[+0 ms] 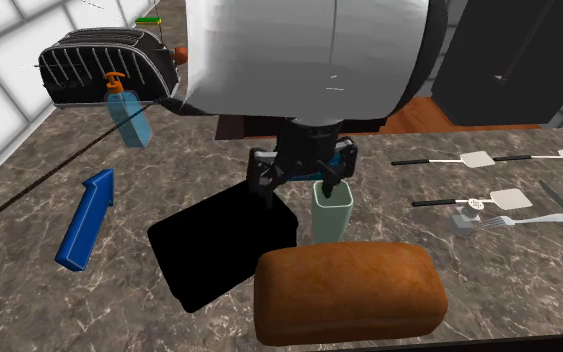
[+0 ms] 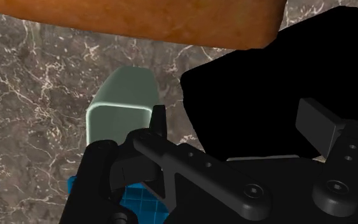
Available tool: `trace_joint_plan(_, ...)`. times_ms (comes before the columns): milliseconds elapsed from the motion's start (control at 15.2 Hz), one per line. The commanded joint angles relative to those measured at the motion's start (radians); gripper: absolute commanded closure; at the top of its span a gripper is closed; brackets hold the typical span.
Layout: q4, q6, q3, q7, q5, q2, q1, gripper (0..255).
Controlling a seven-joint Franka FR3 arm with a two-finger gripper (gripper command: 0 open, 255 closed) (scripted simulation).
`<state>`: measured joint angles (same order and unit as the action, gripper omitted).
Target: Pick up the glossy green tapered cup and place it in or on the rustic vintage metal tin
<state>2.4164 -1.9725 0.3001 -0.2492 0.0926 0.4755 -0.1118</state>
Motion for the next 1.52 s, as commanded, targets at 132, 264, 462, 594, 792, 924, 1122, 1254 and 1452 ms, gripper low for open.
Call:
trace_joint_plan(132, -0.048, -0.089, 0.068, -0.073, -0.003, -0.124, -0.012, 0)
trace_joint_plan(264, -0.08, -0.125, 0.1, -0.113, -0.014, -0.188, -0.017, 0)
trace_joint_plan(462, -0.136, -0.173, 0.147, -0.177, -0.046, -0.289, -0.023, 0)
trace_joint_plan(594, -0.18, -0.201, 0.174, -0.224, -0.077, -0.36, -0.029, 0)
trace_joint_plan(792, -0.176, -0.233, 0.18, -0.241, -0.094, -0.391, -0.031, 0)
trace_joint_plan(924, -0.163, -0.26, 0.182, -0.248, -0.103, -0.407, -0.03, 0)
trace_joint_plan(1122, -0.146, -0.299, 0.184, -0.259, -0.119, -0.432, -0.029, 0)
trace_joint_plan(1254, -0.143, -0.307, 0.184, -0.262, -0.122, -0.437, -0.029, 0)
trace_joint_plan(1452, -0.143, -0.307, 0.184, -0.262, -0.122, -0.437, -0.029, 0)
